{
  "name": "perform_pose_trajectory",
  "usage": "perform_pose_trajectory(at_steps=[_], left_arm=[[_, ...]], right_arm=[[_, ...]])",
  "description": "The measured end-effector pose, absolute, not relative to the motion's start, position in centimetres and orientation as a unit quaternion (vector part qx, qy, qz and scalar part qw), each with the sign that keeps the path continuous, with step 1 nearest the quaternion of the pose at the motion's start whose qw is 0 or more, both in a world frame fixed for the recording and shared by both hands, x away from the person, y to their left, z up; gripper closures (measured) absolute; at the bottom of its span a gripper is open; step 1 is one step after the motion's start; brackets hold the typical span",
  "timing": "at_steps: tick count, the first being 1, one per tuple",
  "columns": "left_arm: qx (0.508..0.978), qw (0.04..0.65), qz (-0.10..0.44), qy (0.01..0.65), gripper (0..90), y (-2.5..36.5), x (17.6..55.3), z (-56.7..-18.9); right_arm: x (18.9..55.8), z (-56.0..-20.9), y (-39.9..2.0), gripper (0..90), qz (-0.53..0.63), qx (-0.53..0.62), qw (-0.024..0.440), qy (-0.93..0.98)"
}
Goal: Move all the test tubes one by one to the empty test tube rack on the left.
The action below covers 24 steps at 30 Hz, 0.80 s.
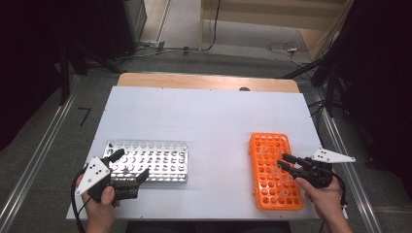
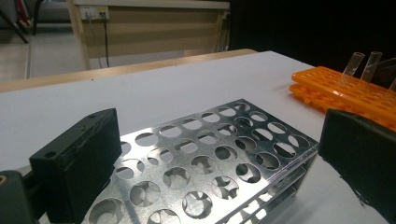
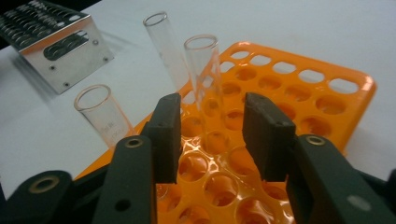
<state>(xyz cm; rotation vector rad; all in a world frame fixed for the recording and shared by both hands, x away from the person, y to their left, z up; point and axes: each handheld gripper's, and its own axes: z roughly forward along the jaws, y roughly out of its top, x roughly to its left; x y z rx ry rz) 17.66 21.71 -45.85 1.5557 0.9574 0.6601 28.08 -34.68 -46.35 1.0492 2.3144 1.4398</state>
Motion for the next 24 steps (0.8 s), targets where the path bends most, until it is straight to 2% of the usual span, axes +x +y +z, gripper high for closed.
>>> perform_pose_trajectory(at_steps=[3,6,10,17,24], left_arm=[[0.663,0.563,0.280,0.405,0.0,21.6,17.7,-45.8],[0.665,0.563,0.280,0.404,0.0,21.5,17.6,-45.8],[0.665,0.563,0.279,0.404,0.0,21.4,17.6,-45.8],[0.665,0.563,0.278,0.404,0.0,21.3,17.6,-45.8],[0.669,0.562,0.273,0.403,0.0,21.0,17.7,-45.9]], right_arm=[[28.4,-46.8,-34.3,60.5,0.481,0.353,0.107,0.796],[28.6,-47.2,-34.0,68.5,0.471,0.348,0.103,0.804],[28.9,-47.7,-33.9,69.3,0.468,0.346,0.097,0.808],[28.9,-48.0,-33.8,69.7,0.474,0.336,0.113,0.806],[28.8,-47.9,-33.6,74.3,0.467,0.340,0.132,0.805]])
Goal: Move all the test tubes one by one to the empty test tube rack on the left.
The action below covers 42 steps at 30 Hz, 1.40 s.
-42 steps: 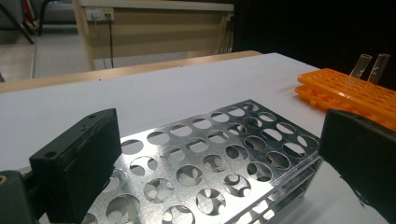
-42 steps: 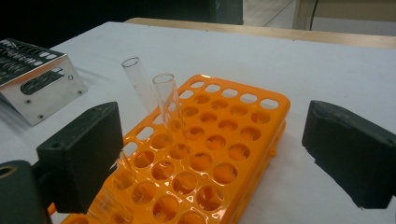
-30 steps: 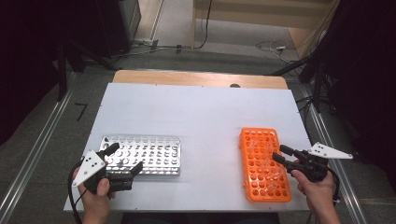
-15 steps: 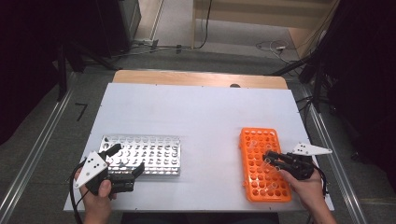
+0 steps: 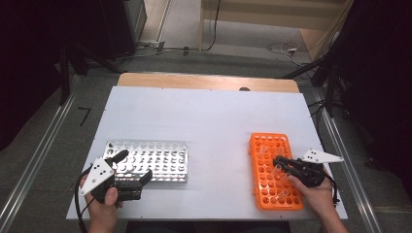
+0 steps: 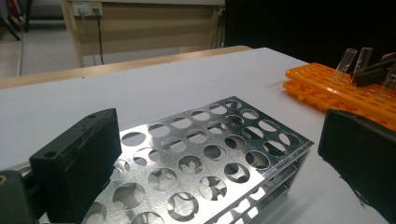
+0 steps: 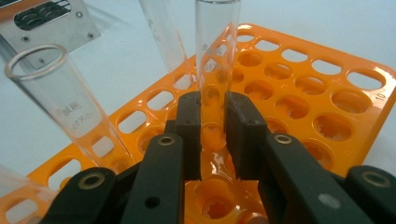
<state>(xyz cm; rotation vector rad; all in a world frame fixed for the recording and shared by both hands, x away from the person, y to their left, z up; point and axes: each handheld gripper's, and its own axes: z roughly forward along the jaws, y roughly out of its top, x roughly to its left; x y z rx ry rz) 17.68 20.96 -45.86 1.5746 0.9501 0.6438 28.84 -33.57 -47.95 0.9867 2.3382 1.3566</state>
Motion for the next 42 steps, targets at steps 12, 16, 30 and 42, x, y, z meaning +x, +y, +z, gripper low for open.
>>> perform_pose_trajectory(at_steps=[12,16,30,42], left_arm=[[0.668,0.562,0.275,0.403,0.0,20.9,17.6,-45.8],[0.669,0.561,0.275,0.402,0.0,20.8,17.6,-45.7],[0.674,0.558,0.281,0.395,0.0,19.7,17.2,-45.2],[0.680,0.564,0.266,0.386,0.0,18.5,17.0,-44.8]], right_arm=[[28.4,-46.3,-33.8,74.5,0.487,0.342,0.145,0.790],[28.1,-45.3,-34.2,74.5,0.495,0.344,0.152,0.783],[26.4,-41.4,-33.8,74.6,0.514,0.350,0.197,0.758],[24.8,-39.0,-32.6,74.5,0.542,0.339,0.197,0.743]])
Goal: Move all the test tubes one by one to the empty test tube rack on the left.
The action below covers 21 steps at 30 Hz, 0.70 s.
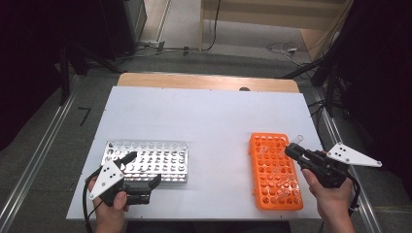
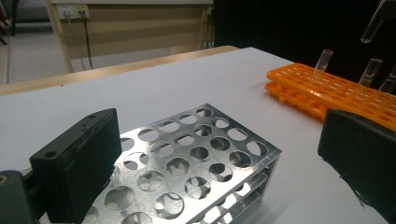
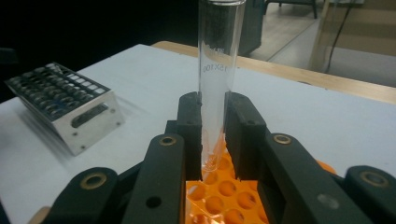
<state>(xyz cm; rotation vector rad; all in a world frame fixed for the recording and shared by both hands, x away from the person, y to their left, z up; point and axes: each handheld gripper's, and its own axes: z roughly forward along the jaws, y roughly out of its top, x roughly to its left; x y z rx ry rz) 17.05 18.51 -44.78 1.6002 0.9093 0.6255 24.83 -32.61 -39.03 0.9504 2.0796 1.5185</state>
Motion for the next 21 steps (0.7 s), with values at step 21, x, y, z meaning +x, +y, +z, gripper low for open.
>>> perform_pose_trajectory(at_steps=[21], left_arm=[[0.699,0.571,0.225,0.368,0.0,15.0,16.5,-43.5]], right_arm=[[21.3,-39.0,-25.6,74.5,0.540,0.285,0.149,0.778]])
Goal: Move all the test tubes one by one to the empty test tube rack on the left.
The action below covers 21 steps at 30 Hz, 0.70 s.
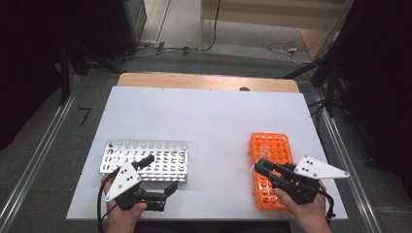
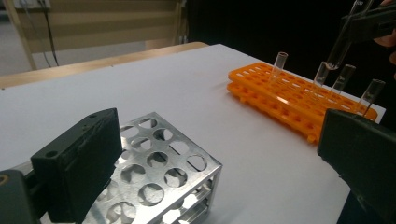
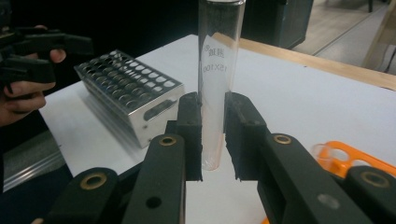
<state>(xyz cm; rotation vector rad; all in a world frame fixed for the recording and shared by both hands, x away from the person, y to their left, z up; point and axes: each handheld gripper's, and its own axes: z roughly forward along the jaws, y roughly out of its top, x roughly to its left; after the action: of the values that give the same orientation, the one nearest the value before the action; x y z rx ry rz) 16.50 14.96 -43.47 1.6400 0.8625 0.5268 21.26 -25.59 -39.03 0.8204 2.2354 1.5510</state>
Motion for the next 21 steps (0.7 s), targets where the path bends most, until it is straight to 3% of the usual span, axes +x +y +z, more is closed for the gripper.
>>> perform_pose_trajectory(at_steps=[7,21], left_arm=[[0.707,0.570,0.204,0.365,5.2,13.3,16.4,-42.8],[0.727,0.572,0.161,0.343,28.7,9.2,16.0,-41.8]], right_arm=[[20.4,-40.0,-23.2,74.5,0.535,0.265,0.133,0.791],[19.3,-42.0,-19.0,74.4,0.517,0.238,0.114,0.814]])
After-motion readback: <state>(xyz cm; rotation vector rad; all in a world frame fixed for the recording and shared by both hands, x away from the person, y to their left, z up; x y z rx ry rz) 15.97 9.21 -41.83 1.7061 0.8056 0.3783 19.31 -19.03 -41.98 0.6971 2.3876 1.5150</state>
